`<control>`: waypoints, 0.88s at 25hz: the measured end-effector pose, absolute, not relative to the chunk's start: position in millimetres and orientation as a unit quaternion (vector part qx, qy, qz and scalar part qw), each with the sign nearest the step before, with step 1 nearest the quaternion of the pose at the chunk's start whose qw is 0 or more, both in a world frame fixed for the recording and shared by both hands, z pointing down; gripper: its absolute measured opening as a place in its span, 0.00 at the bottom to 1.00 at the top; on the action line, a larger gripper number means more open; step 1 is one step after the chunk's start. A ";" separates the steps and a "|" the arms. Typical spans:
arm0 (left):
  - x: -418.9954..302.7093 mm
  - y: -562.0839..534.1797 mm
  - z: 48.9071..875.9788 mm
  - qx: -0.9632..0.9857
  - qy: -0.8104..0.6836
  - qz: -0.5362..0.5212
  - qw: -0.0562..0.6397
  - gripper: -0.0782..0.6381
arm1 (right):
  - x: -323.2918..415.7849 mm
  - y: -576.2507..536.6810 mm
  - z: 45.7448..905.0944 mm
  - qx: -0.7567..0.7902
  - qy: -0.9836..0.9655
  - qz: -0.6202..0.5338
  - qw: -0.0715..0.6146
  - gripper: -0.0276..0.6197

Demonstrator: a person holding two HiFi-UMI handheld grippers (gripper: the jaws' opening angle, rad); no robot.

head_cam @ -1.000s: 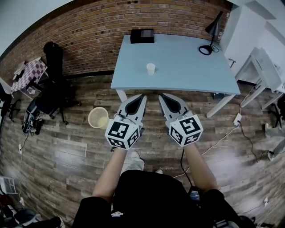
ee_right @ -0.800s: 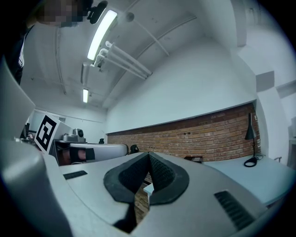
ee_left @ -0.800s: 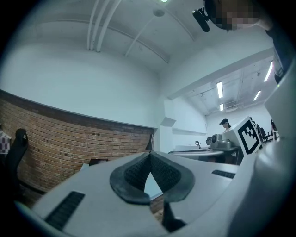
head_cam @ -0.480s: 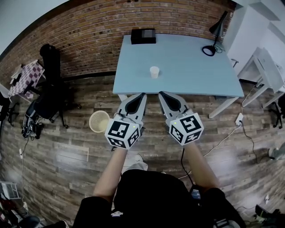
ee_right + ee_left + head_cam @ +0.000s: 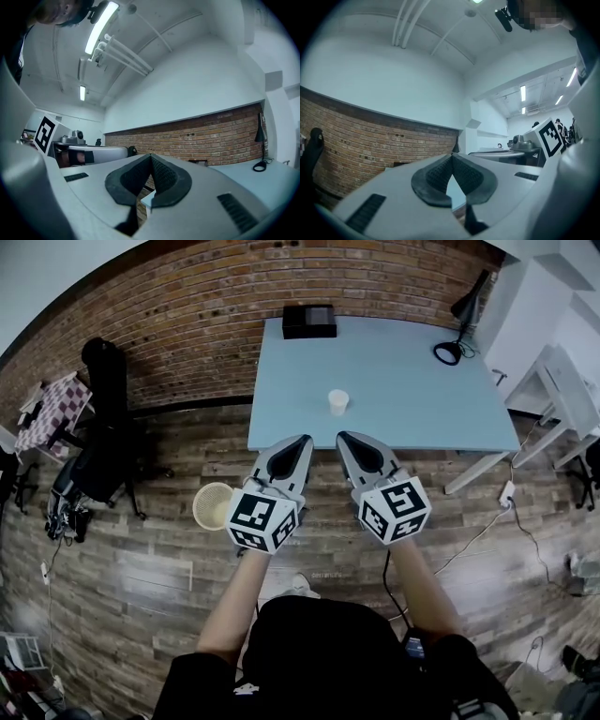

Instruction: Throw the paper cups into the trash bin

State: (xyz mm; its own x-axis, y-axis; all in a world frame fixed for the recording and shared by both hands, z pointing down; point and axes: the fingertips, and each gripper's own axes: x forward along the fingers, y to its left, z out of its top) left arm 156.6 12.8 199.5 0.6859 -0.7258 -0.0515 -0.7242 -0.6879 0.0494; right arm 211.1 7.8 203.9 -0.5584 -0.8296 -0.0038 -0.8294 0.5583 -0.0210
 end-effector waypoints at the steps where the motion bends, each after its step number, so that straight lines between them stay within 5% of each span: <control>1: 152.0 7.4 200.2 0.919 -0.393 -0.033 0.014 0.12 | 207.2 2.9 203.3 -0.472 0.881 -0.007 0.007 0.05; 22: 108.7 -54.6 226.7 0.926 -0.371 -0.037 0.057 0.12 | 168.4 -55.2 217.0 -0.502 0.865 -0.013 -0.026 0.05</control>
State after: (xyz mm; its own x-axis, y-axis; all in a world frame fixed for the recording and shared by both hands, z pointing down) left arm 108.7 -54.6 226.7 0.7214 -0.6919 -0.0273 -0.6834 -0.7178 0.1328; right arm 168.4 -55.2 217.0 -0.4953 -0.8668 0.0583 -0.8681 0.4963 0.0035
